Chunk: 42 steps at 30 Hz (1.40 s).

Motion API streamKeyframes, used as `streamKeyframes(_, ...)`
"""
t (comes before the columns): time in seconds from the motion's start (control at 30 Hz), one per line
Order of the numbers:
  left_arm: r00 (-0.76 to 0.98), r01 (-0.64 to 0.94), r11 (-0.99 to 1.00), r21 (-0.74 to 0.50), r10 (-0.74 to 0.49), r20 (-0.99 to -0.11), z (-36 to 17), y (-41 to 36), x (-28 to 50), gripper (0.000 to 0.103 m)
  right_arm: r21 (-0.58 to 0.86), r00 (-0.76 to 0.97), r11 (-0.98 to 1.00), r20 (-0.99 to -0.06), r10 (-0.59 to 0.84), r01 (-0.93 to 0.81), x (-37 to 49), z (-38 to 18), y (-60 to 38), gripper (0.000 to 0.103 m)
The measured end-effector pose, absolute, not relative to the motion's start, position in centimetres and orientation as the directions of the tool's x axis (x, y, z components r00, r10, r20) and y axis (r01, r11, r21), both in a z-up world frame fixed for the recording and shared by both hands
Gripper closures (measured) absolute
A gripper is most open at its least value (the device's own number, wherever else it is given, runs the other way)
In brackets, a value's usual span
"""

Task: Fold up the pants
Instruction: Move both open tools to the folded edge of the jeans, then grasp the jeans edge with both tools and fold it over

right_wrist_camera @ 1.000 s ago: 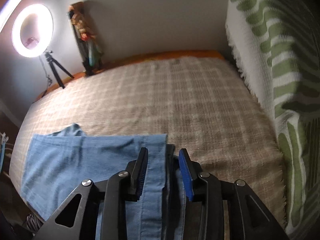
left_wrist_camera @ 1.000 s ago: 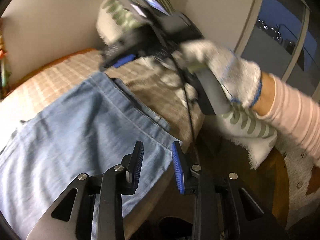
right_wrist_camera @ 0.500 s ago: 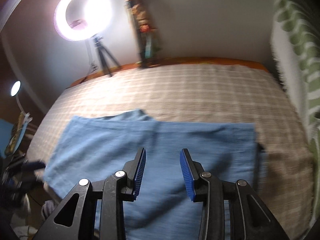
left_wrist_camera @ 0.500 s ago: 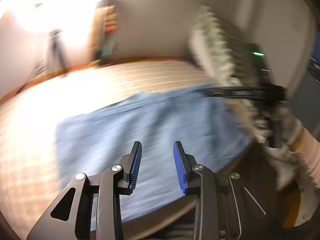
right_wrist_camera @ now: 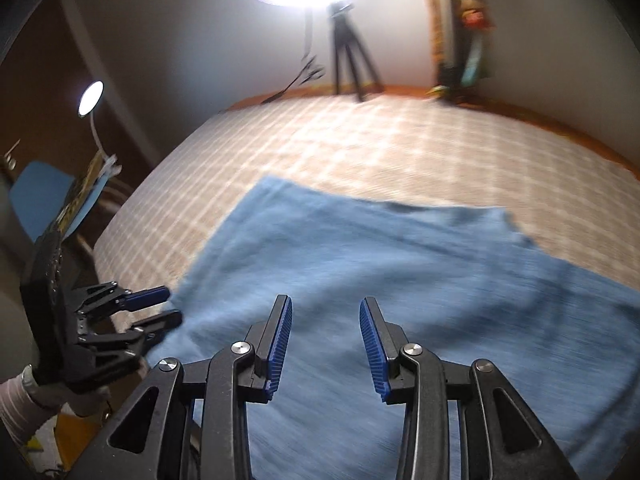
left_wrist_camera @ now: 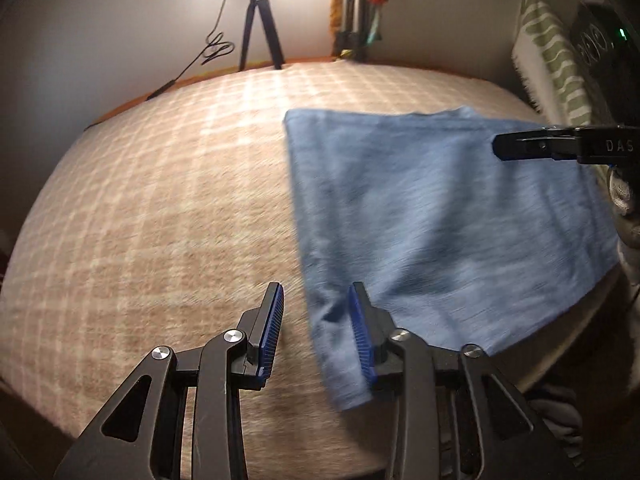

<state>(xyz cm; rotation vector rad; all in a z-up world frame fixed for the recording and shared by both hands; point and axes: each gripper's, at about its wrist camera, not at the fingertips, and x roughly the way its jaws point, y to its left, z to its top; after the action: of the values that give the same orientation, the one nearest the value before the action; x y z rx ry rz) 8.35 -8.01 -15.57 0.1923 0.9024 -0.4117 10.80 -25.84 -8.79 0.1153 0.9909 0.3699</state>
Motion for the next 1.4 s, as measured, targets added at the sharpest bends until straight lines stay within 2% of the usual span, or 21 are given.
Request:
streamKeyframes(0.17,0.547,0.404,0.912,-0.068,-0.3,-0.782,-15.6,-5.7,8.0,0.069,0.284,0.428,0.92,-0.82,0.379,-0.27,12.7,-10.5,-22.9,0.065)
streamKeyframes(0.3,0.545,0.393,0.913,-0.113,-0.33,-0.771,-15.6,-5.1,7.6,0.069,0.329,0.41,0.908,-0.814,0.412,-0.259,14.3,-10.2,-21.7,0.047)
streamKeyframes(0.5,0.568,0.409,0.907,-0.106,-0.343,-0.748,-15.7,-4.3,5.9,0.069,0.342,0.362,0.901,-0.831,0.422,-0.266,17.5,-9.7,-18.3,0.041)
streamKeyframes(0.8,0.527,0.376,0.873,-0.311,-0.478,-0.703,-14.5,-1.7,5.7,0.069,0.156,0.309,0.961,-0.924,0.224,-0.231,22.3,-11.2,-11.9,0.042)
streamKeyframes(1.03,0.51,0.399,0.852,-0.339,-0.514,-0.69,-14.6,-2.7,6.1,0.069,0.058,0.259,0.977,-0.959,0.111,-0.204,24.1,-12.4,-10.4,0.042)
streamKeyframes(1.1,0.506,0.407,0.849,-0.338,-0.517,-0.69,-14.7,-3.1,6.2,0.069,0.04,0.244,0.977,-0.966,0.091,-0.207,24.4,-12.9,-10.3,0.045)
streamKeyframes(1.17,0.502,0.41,0.847,-0.339,-0.52,-0.691,-14.7,-3.4,6.4,0.069,-0.005,0.247,0.976,-0.968,0.05,-0.217,24.4,-13.1,-9.9,0.061)
streamKeyframes(1.2,0.501,0.41,0.846,-0.339,-0.52,-0.692,-14.7,-3.5,6.6,0.069,-0.025,0.255,0.974,-0.966,0.034,-0.224,24.3,-13.0,-10.0,0.065)
streamKeyframes(1.27,0.499,0.405,0.847,-0.344,-0.52,-0.693,-14.8,-3.6,6.9,0.064,0.001,0.253,0.975,-0.966,0.059,-0.223,24.3,-12.8,-10.5,0.078)
streamKeyframes(1.3,0.496,0.401,0.845,-0.353,-0.524,-0.692,-14.8,-3.7,7.3,0.058,0.036,0.248,0.976,-0.964,0.09,-0.213,24.3,-12.5,-11.1,0.081)
streamKeyframes(1.37,0.481,0.394,0.837,-0.378,-0.539,-0.692,-14.9,-4.0,7.5,0.058,0.081,0.254,0.977,-0.958,0.131,-0.197,24.1,-12.1,-11.9,0.09)
streamKeyframes(1.4,0.471,0.39,0.833,-0.392,-0.546,-0.692,-15.1,-4.1,7.7,0.058,0.103,0.26,0.976,-0.954,0.152,-0.19,24.2,-12.0,-12.8,0.091)
